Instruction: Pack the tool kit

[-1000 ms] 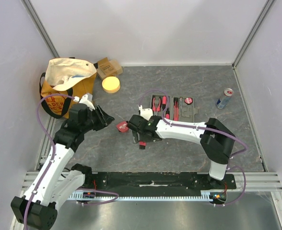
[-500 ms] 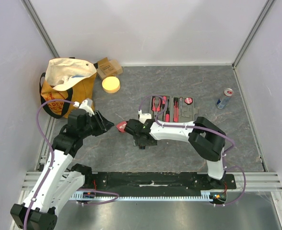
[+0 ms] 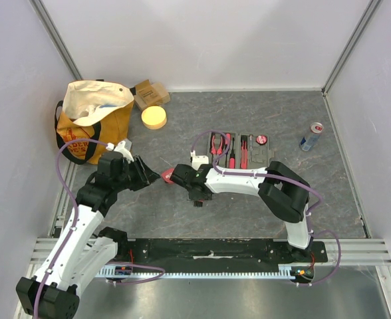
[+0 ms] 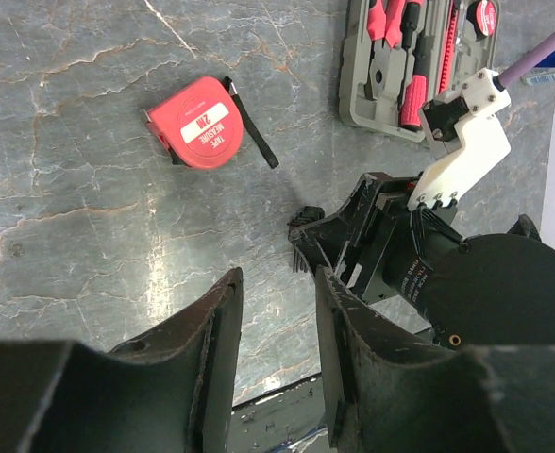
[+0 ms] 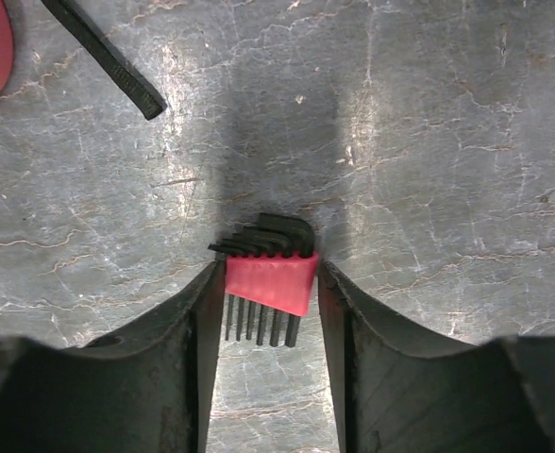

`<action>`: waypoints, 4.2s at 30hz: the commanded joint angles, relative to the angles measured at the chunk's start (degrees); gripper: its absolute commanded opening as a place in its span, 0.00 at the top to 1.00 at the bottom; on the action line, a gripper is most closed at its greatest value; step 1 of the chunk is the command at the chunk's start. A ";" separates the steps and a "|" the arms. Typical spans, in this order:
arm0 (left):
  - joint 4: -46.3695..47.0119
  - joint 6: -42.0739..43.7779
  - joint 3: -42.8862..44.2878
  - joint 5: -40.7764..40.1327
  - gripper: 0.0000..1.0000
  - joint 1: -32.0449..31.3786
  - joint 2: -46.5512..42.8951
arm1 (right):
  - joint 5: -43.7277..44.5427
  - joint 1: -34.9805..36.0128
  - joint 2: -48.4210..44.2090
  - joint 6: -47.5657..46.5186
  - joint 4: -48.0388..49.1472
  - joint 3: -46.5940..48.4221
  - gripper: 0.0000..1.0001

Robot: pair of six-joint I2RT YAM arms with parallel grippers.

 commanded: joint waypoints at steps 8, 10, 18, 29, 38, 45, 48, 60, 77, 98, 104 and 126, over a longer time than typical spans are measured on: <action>2.16 3.13 -0.18 1.84 0.57 0.33 0.08 | 3.74 0.25 -0.36 1.42 -2.68 2.06 0.60; 2.16 3.31 0.00 1.75 0.57 0.32 0.26 | 6.03 0.17 -1.50 0.81 -4.26 3.11 0.60; 4.18 2.61 0.70 1.75 0.57 0.32 2.80 | 13.06 -4.57 -7.56 -3.76 -8.92 4.88 0.61; 9.89 1.55 2.28 3.25 0.57 0.32 11.67 | 20.01 -23.63 -11.09 -23.79 -5.76 2.50 0.61; 14.72 1.11 6.67 6.93 0.57 0.32 24.06 | 26.08 -30.06 -5.38 -31.10 -2.95 5.93 0.61; 18.42 1.37 11.33 11.15 0.58 -0.20 33.30 | 25.99 -33.76 -3.35 -31.36 -2.34 6.20 0.61; 19.74 1.37 13.00 12.56 0.58 -0.82 36.55 | 26.25 -34.64 -2.65 -32.86 -1.28 5.84 0.61; 20.18 1.81 18.71 14.85 0.59 -3.54 44.90 | 25.55 -35.52 0.43 -38.31 0.74 4.88 0.60; 19.21 2.52 28.47 16.08 0.60 -4.69 54.39 | 20.72 -37.89 1.22 -43.84 5.39 1.37 0.58; 18.51 2.43 29.88 16.08 0.60 -6.44 56.95 | 13.69 -39.56 -0.36 -47.71 7.51 -0.83 0.54; 18.51 2.34 30.14 16.08 0.60 -6.62 57.21 | 10.52 -39.56 -0.54 -46.67 7.16 -0.22 0.50; 17.02 2.61 42.35 11.60 0.59 -9.78 69.77 | 3.49 -41.93 -8.97 -40.33 3.29 2.85 0.37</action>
